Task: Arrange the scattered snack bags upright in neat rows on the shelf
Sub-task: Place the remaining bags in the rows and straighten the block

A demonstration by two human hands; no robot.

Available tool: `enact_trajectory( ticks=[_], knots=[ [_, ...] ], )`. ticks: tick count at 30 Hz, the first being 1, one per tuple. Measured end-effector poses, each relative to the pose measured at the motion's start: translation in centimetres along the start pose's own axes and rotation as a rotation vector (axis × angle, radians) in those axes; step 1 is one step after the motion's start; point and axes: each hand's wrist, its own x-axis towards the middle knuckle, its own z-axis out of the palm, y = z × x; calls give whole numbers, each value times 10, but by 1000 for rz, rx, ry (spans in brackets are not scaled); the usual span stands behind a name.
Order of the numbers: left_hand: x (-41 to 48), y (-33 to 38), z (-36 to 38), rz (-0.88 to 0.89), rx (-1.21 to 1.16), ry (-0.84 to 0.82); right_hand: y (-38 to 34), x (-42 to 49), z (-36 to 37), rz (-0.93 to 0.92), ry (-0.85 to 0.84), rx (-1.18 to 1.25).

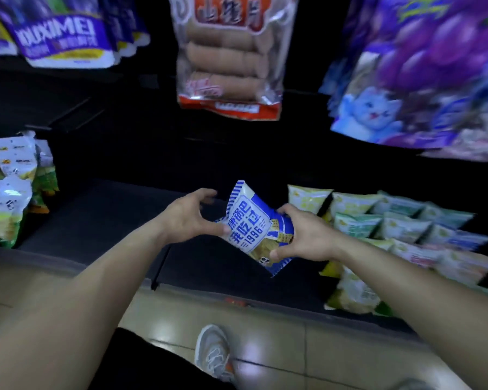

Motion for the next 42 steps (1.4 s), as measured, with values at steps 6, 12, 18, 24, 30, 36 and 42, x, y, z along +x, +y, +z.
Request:
enact_trajectory(
  ticks=[6,12,18,24,30,36,42],
  knots=[
    [-10,74,38,210,-200,-173,34,-72,-41,-15,56,50],
    [-7,118,74,243,-81,-93,61,-90,-44,-1,107,155],
    [24,123,98,200,285,-17,94,-85,-58,86,158,-73],
    [77,107,128,95,643,9,157,-81,-61,264,79,-144],
    [126,98,156,118,874,-37,207,-64,-69,345,87,-234],
    [171,98,189,128,860,-130,217,-34,-71,315,-3,-336],
    [191,97,214,113,848,-149,220,-18,-67,333,-99,-291]
  ],
)
